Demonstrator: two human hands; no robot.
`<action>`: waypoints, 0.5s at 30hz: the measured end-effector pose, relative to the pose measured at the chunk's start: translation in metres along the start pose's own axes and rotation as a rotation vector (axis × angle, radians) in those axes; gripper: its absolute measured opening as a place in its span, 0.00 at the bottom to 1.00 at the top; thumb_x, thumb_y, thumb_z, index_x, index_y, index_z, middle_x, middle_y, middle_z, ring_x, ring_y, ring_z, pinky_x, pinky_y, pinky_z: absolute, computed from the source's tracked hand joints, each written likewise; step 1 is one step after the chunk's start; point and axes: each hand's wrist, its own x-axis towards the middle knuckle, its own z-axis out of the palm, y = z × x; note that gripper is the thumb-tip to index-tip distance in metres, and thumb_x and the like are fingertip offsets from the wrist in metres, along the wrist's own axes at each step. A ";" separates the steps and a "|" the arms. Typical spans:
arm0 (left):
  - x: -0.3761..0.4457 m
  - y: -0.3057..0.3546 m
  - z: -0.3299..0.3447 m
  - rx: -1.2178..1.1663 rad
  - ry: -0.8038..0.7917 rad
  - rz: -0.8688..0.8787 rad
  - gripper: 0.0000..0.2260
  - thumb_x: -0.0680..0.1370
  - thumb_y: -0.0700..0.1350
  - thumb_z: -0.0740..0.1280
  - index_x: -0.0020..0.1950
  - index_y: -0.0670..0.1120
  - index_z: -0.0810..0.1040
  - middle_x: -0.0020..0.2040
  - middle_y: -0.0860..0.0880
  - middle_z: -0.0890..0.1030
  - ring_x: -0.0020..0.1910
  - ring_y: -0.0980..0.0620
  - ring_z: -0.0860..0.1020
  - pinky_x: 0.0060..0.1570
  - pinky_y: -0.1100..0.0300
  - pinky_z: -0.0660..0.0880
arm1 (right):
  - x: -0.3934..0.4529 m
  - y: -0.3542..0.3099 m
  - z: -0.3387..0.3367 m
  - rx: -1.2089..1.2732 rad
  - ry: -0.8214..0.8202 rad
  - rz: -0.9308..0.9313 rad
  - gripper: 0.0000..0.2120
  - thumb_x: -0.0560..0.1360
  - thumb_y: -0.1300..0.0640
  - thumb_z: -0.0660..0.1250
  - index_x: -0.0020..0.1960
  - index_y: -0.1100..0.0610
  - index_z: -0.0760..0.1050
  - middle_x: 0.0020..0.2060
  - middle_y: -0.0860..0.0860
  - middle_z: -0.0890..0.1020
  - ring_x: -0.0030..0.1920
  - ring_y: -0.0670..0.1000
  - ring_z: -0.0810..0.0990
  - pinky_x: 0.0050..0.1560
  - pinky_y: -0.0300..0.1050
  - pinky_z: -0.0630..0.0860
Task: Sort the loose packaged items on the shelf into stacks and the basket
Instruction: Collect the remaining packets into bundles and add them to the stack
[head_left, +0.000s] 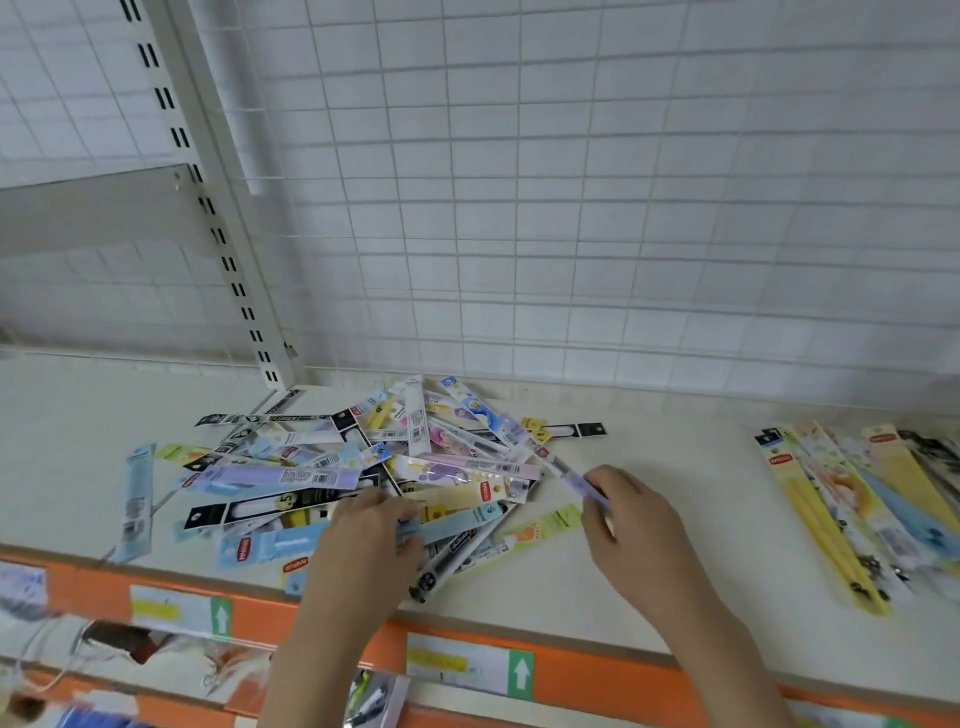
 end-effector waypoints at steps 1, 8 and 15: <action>0.003 0.001 0.002 0.028 -0.049 0.023 0.11 0.74 0.44 0.67 0.55 0.46 0.81 0.50 0.49 0.77 0.52 0.47 0.75 0.51 0.55 0.75 | 0.001 0.001 -0.002 0.008 0.017 0.041 0.03 0.74 0.65 0.62 0.43 0.59 0.71 0.34 0.50 0.72 0.34 0.54 0.70 0.33 0.46 0.64; 0.024 -0.001 -0.003 0.126 -0.132 0.159 0.09 0.78 0.46 0.61 0.49 0.49 0.81 0.48 0.52 0.77 0.47 0.51 0.76 0.46 0.60 0.69 | 0.008 -0.009 0.006 0.090 0.087 0.240 0.05 0.78 0.55 0.59 0.46 0.55 0.64 0.34 0.49 0.73 0.36 0.57 0.71 0.33 0.47 0.64; 0.050 -0.015 -0.034 -0.296 0.012 0.166 0.10 0.80 0.42 0.60 0.39 0.48 0.73 0.26 0.49 0.71 0.24 0.54 0.66 0.28 0.67 0.64 | 0.021 -0.028 0.019 -0.050 0.073 0.175 0.13 0.81 0.49 0.51 0.56 0.54 0.69 0.31 0.44 0.71 0.36 0.54 0.76 0.32 0.46 0.66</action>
